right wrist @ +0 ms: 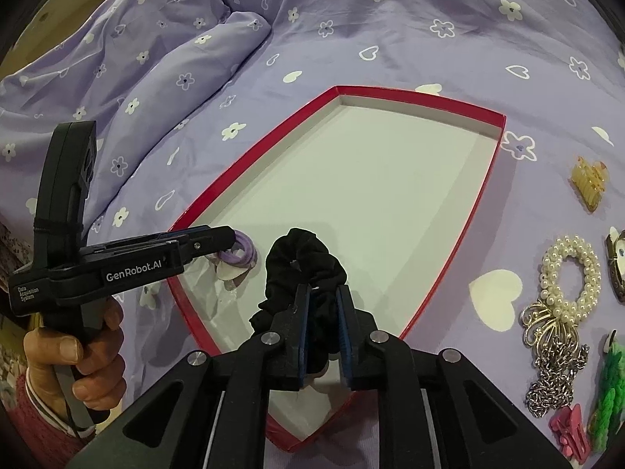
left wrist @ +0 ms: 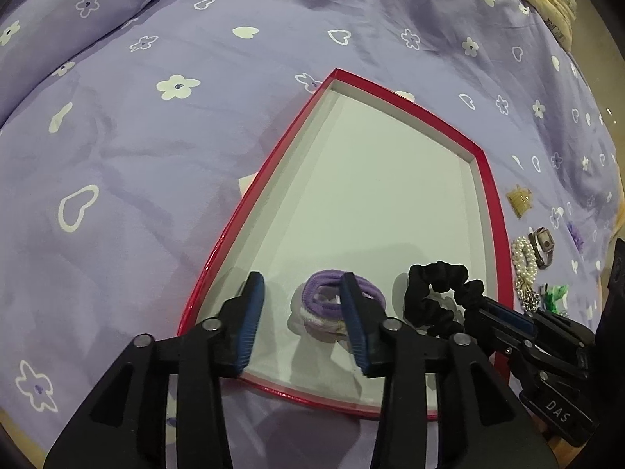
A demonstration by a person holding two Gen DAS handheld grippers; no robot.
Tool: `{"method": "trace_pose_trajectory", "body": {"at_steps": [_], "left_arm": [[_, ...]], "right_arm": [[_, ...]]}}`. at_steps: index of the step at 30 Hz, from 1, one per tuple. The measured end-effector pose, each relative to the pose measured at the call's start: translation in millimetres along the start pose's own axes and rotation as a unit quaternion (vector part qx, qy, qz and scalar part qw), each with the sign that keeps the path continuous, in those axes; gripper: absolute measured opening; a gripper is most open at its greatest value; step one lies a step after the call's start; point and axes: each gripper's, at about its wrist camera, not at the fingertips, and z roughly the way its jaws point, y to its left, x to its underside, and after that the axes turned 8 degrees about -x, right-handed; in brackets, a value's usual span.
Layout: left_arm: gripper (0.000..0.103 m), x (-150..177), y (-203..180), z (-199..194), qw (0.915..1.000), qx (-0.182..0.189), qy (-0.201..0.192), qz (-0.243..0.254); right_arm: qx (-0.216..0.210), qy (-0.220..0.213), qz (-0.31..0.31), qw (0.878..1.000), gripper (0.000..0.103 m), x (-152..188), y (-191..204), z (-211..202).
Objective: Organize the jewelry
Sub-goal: 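Carry both items into the red tray and open both tools, then grasp the yellow claw clip with the left tool while the right tool grasps the gold watch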
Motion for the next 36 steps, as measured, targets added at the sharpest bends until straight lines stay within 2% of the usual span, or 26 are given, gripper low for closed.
{"method": "trace_pose_trajectory", "body": {"at_steps": [2, 6, 17, 20, 32, 36], "left_arm": [[0.045, 1, 0, -3, 1.0000, -0.002, -0.001, -0.001], [0.050, 3, -2, -8, 1.0000, -0.007, 0.000, 0.002], [0.050, 6, -18, -31, 0.9998, 0.006, -0.015, 0.013], [0.054, 5, -30, -36, 0.9995, 0.010, -0.021, 0.022], [0.055, 3, -88, -42, 0.9967, 0.041, -0.023, 0.067], [0.059, 1, -110, -41, 0.9950, 0.047, -0.025, 0.085]], "right_arm": [[0.000, -0.003, 0.001, 1.000, 0.027, 1, 0, -3], [0.000, -0.012, 0.004, 1.000, 0.027, 3, 0, -11], [0.012, -0.053, 0.027, 0.998, 0.030, 17, -13, -55], [0.021, -0.063, 0.040, 0.997, 0.032, 24, -23, -68], [0.066, -0.106, 0.100, 0.987, 0.033, 52, -77, -124], [0.079, -0.121, 0.115, 0.983, 0.033, 57, -92, -140]]}}
